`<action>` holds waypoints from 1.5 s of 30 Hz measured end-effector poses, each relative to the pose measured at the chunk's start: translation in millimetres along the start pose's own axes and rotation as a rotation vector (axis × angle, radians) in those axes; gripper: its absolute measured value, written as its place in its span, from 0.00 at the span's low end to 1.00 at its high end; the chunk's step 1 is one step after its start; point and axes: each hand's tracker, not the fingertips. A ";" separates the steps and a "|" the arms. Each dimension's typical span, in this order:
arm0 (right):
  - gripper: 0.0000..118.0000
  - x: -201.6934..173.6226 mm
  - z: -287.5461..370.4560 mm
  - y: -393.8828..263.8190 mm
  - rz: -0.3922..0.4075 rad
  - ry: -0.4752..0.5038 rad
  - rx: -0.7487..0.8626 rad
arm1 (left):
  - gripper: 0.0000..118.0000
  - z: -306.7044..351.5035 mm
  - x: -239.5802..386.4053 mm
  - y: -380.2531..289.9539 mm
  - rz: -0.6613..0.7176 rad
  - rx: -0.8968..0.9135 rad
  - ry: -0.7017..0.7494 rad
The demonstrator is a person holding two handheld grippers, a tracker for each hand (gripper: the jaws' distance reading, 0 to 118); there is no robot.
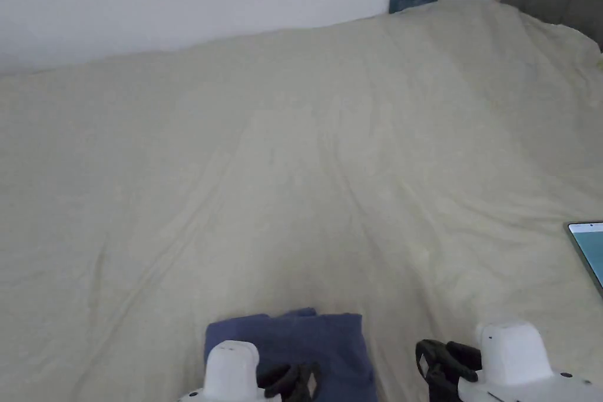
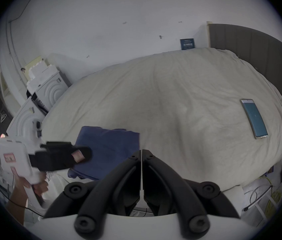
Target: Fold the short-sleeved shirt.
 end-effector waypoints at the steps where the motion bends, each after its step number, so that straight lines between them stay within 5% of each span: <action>1: 0.04 -7.1 -4.1 1.1 0.020 0.015 -0.013 | 0.00 12.7 -8.1 0.5 0.032 0.037 0.030; 13: 0.04 -82.6 -61.0 -2.9 0.207 0.177 -0.036 | 0.00 93.7 -87.7 -26.8 0.279 0.194 0.157; 22: 0.04 -88.8 -137.3 -20.4 0.303 0.077 -0.146 | 0.00 75.5 -91.6 -23.3 0.287 0.147 0.084; 23: 0.04 -87.2 -144.4 -23.2 0.309 0.065 -0.192 | 0.05 72.9 -92.5 -23.0 0.289 0.147 0.077; 24: 0.04 -85.3 -146.6 -26.6 0.294 0.092 -0.151 | 0.23 69.8 -93.6 -22.3 0.292 0.145 0.077; 27: 0.04 -84.8 -149.5 -31.2 0.293 0.100 -0.138 | 0.99 59.3 -99.6 -18.3 0.308 0.095 0.051; 36: 0.04 -77.3 -147.3 -35.8 0.291 0.133 -0.109 | 0.99 11.7 -123.5 -1.2 0.290 -0.031 0.020; 41: 0.04 -81.8 -146.0 -38.9 0.363 0.119 -0.092 | 0.99 -17.1 -137.3 -6.7 0.285 -0.095 -0.035; 45: 0.04 -74.2 -145.9 -37.4 0.301 0.149 -0.094 | 0.99 -14.9 -143.3 -13.0 0.254 -0.068 -0.040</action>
